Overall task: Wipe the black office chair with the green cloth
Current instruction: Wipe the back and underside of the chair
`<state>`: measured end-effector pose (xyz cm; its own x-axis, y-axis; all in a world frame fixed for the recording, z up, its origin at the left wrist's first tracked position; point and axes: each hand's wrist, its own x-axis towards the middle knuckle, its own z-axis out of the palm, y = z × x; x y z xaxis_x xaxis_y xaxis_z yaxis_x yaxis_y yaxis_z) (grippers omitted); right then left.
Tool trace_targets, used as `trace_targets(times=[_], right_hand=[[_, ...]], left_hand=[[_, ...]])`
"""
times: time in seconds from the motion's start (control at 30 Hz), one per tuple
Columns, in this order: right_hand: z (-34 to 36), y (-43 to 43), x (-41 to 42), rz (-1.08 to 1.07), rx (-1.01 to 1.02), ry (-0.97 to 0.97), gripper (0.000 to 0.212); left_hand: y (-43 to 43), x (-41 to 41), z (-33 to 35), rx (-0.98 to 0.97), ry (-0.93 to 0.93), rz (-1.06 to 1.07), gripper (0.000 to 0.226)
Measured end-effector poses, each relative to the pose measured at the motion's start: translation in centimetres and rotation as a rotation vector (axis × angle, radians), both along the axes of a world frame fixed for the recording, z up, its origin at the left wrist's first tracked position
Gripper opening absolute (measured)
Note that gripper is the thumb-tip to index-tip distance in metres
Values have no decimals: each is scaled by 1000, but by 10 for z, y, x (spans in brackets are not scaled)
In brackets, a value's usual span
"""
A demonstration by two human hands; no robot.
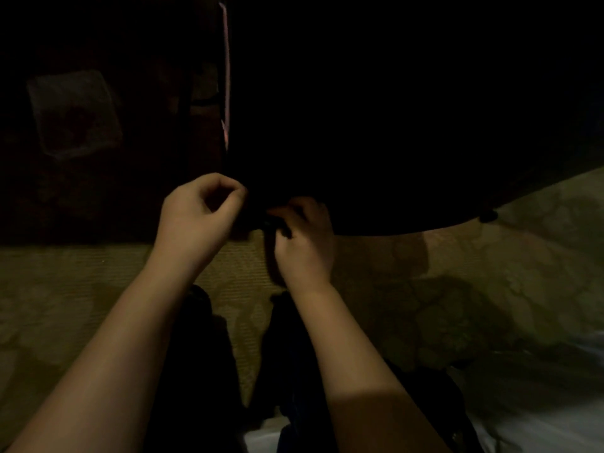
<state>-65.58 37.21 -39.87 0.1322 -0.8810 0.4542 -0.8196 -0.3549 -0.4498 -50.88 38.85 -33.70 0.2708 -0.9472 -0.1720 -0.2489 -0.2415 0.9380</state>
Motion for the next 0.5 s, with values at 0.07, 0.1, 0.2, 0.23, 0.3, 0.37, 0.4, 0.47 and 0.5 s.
trace_targets(times=[0.07, 0.1, 0.2, 0.23, 0.3, 0.37, 0.4, 0.47, 0.5], right_hand=[[-5, 0, 4, 33, 130, 38, 31], [-5, -1, 4, 39, 159, 39, 30], [6, -7, 1, -23, 97, -21, 30], [15, -9, -2, -57, 41, -81, 29], [35, -11, -11, -114, -66, -182, 25], [58, -11, -21, -183, -178, -246, 21], [70, -10, -27, -224, -241, -295, 21], [92, -12, -41, -314, -379, -401, 24], [100, -14, -48, -355, -441, -442, 28]], left_hand=[[-1, 1, -1, -13, 3, 11, 12], [-2, 1, -1, -22, -13, 9, 13], [-2, 0, -4, -41, -74, -39, 19], [-3, -1, -4, -49, -88, -60, 21], [-3, -1, -3, -76, -103, -94, 24], [-1, -2, -1, -120, -129, -120, 26], [-1, -3, -1, -145, -150, -126, 27], [-1, -5, -2, -181, -207, -128, 31], [-1, -5, -3, -186, -235, -129, 34]])
